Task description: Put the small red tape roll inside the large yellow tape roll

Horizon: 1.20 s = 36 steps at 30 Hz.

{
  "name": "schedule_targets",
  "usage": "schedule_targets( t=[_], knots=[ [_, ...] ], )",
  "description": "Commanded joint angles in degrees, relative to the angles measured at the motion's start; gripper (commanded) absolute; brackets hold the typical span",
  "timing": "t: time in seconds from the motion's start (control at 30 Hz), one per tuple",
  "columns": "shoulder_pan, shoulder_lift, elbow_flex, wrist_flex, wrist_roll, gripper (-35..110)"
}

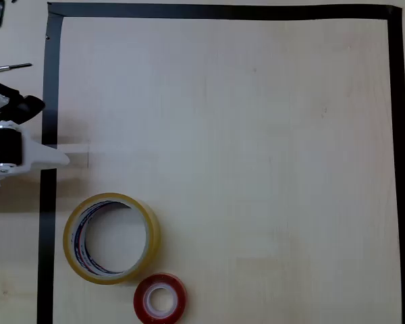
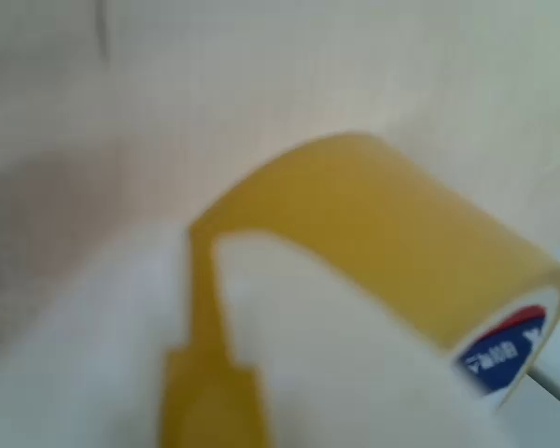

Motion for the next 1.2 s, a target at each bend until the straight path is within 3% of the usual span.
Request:
schedule_targets(
  t=[0.0, 0.5, 0.73, 1.17],
  knots=[
    [-2.02, 0.18, -2.55, 5.71, 0.09, 0],
    [-0.62, 0.18, -3.16, 5.01, 0.26, 0],
    [-2.2, -1.05, -12.74, 4.83, 0.09, 0],
    [5.27, -57.13, -58.62, -0.53, -1.93, 0]
  ],
)
